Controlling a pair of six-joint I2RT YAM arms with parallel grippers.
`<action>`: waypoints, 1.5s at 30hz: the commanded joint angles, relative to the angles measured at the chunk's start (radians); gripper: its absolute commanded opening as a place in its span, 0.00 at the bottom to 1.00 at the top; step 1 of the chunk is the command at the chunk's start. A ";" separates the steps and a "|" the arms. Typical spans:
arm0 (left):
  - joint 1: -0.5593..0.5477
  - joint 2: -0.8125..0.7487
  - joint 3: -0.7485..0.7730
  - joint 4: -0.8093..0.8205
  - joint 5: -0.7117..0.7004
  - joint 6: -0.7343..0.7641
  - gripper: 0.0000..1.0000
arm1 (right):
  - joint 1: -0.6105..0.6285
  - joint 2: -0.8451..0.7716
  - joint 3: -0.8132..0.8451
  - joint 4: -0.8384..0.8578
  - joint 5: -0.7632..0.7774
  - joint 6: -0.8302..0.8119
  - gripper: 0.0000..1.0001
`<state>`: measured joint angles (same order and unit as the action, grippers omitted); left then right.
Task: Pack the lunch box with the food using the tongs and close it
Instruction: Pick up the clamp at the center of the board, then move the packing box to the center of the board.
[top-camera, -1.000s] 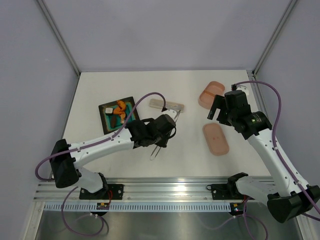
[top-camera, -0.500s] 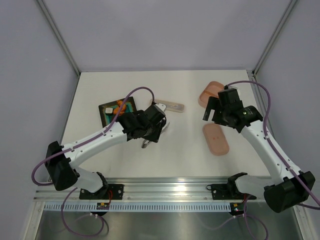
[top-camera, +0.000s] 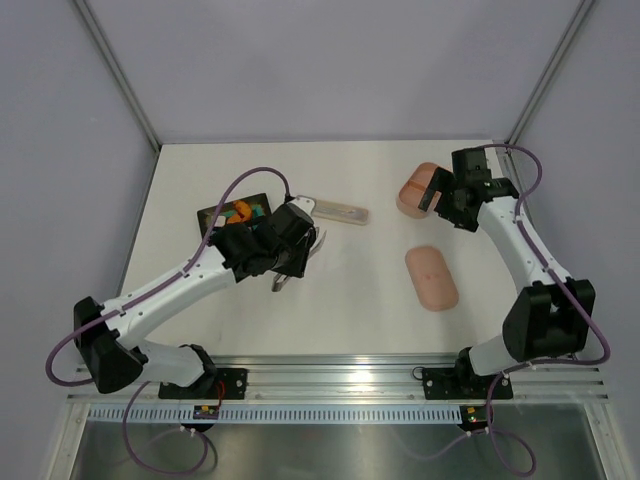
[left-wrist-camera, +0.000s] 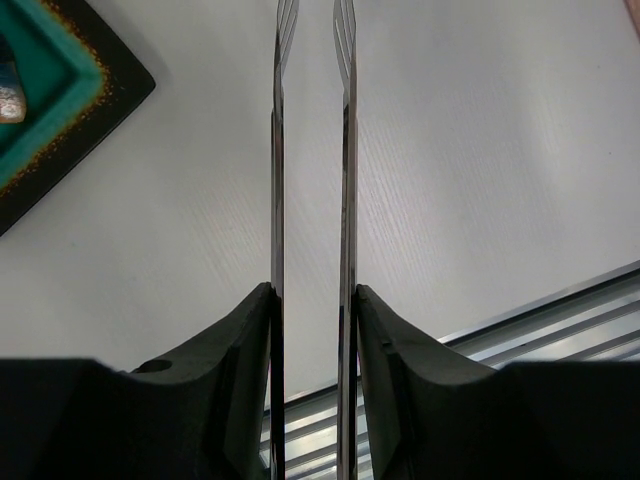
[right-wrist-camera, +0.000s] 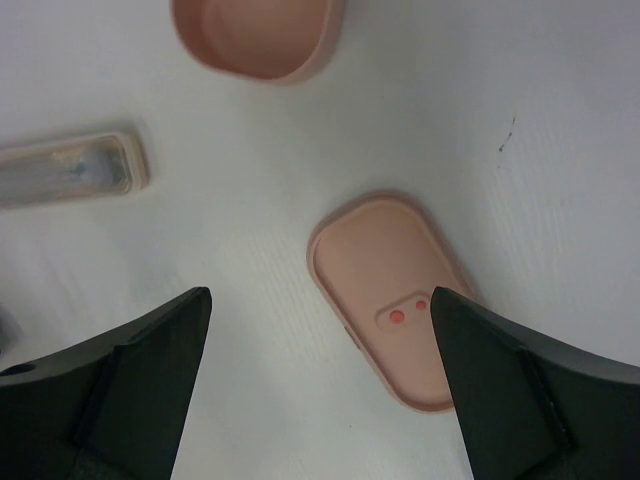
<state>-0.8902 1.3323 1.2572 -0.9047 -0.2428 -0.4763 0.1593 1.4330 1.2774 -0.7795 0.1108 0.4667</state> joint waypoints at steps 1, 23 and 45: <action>0.017 -0.079 0.061 -0.006 -0.059 -0.015 0.39 | -0.052 0.121 0.103 0.083 -0.030 -0.022 0.99; 0.066 -0.190 0.070 -0.080 -0.128 -0.050 0.39 | -0.092 0.653 0.395 0.066 -0.075 0.013 0.93; 0.221 -0.124 0.165 -0.091 -0.081 0.054 0.41 | 0.190 0.461 0.085 0.125 -0.054 0.003 0.94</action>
<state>-0.7006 1.1923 1.3819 -1.0161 -0.3256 -0.4511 0.3233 1.9614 1.3754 -0.6781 0.0593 0.4610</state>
